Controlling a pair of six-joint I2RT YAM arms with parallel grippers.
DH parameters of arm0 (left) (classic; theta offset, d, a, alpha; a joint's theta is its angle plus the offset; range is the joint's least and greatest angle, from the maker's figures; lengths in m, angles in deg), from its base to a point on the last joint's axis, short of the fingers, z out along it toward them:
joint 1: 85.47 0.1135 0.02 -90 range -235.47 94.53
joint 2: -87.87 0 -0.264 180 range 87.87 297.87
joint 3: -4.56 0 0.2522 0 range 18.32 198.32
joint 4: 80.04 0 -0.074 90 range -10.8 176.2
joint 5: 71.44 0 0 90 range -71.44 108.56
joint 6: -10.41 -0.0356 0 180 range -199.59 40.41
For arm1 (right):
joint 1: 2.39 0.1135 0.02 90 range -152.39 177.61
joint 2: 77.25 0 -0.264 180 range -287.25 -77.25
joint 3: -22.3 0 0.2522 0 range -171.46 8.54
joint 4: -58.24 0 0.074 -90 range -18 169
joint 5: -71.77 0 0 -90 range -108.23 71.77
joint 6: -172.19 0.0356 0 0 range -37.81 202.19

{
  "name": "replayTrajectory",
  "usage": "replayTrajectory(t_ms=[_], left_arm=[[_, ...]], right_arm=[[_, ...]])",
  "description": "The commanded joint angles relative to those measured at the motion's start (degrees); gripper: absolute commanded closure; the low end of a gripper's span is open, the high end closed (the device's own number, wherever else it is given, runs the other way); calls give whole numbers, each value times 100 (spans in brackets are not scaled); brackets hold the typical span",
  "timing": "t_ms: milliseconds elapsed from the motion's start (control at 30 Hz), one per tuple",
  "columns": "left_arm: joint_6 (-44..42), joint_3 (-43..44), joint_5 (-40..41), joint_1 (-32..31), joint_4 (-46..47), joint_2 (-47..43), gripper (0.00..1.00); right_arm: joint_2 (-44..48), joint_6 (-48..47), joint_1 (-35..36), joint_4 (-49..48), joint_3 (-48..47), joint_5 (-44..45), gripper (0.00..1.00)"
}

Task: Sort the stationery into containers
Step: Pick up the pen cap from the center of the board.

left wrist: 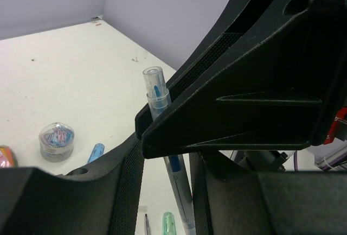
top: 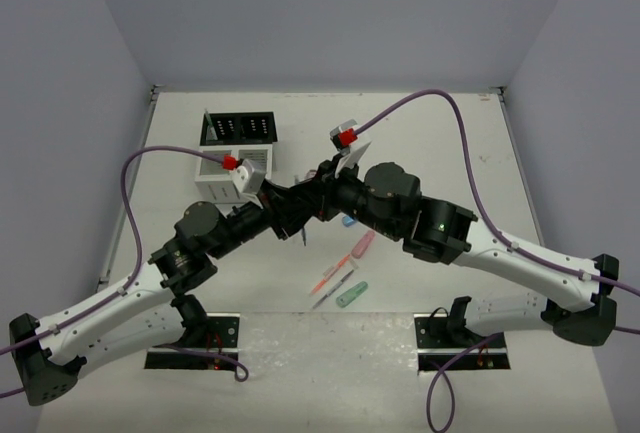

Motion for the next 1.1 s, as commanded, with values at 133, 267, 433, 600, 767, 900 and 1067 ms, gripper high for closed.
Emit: replayTrajectory(t_ms=[133,267,433,600,767,900,1067], left_arm=[[-294,357,-38,4,-424,-56,22],[-280,340,-87,4,-449,-127,23],[-234,340,-170,4,-322,-63,43],[-194,357,-319,4,-200,96,47],[-126,347,-473,4,-68,245,83],[-78,327,-277,4,-86,201,100],[-101,392,305,4,-354,73,100]], right_arm=[[235,-448,68,285,-44,956,100],[244,-493,65,250,-9,1082,100],[244,-440,68,166,-20,878,100],[259,-394,74,113,-53,790,100],[270,-413,73,54,-62,827,100],[322,-412,65,-67,49,822,100],[493,-402,55,-268,403,718,6]])
